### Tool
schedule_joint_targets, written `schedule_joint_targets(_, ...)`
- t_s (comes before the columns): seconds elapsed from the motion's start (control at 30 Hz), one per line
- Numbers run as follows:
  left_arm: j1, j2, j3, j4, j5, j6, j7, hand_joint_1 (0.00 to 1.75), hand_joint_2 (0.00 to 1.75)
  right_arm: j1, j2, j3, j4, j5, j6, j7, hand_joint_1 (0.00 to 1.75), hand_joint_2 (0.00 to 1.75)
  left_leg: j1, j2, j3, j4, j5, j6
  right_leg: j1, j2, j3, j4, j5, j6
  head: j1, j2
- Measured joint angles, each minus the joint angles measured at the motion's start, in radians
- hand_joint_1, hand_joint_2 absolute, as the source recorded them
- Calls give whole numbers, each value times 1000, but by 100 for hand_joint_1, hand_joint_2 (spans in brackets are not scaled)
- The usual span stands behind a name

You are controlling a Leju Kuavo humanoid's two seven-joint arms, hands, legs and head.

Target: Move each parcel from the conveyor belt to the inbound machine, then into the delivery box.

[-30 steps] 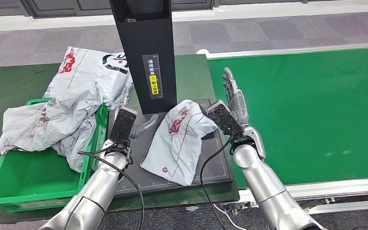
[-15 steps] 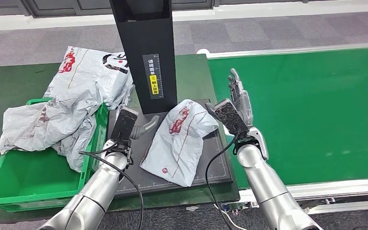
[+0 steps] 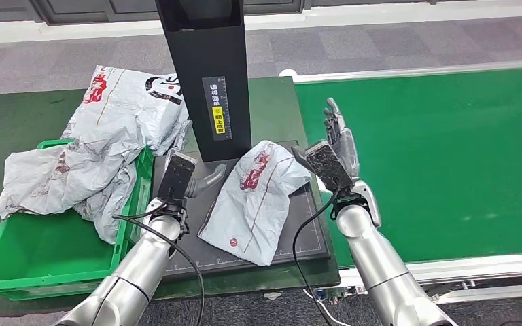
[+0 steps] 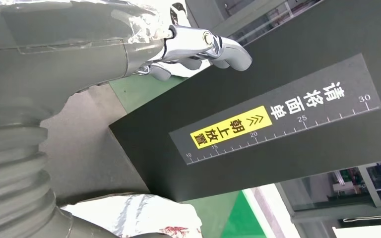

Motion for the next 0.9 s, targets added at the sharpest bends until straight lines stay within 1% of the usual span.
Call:
schedule_joint_targets(0.3, -1, 0, -21, 12, -6, -10, 0, 0, 175, 18, 0, -1, 0, -29, 10, -18, 0, 175, 0, 0, 0, 0, 0, 0, 0, 0, 0, 0, 0, 0, 0, 0)
schedule_joint_targets(0.43, -2, 2, -44, 23, -60, -18, 16, 0, 175, 25, -2, -2, 2, -63, 13, -32, 0, 175, 0, 0, 0, 0, 0, 0, 0, 0, 0, 0, 0, 0, 0, 0)
schedule_joint_targets(0.6, -4, 6, -133, 66, -233, -8, 48, 0, 175, 28, -12, -11, 9, -114, 21, -36, 0, 175, 0, 0, -1, 0, 0, 0, 0, 0, -1, 0, 0, 0, 0, 0)
schedule_joint_targets(0.83, -6, 5, -261, 131, -394, -19, 93, 0, 175, 27, -23, -21, 9, -133, 37, -13, 0, 175, 0, 0, -1, 0, 0, 0, -1, 0, -1, 0, 0, 0, 0, 0)
schedule_joint_targets(0.9, -7, 4, -281, 142, -426, -27, 104, 0, 175, 27, -23, -22, 9, -133, 37, -7, 0, 175, 0, 0, -1, 0, 0, 0, -1, 0, -1, 0, 0, 0, 0, 0)
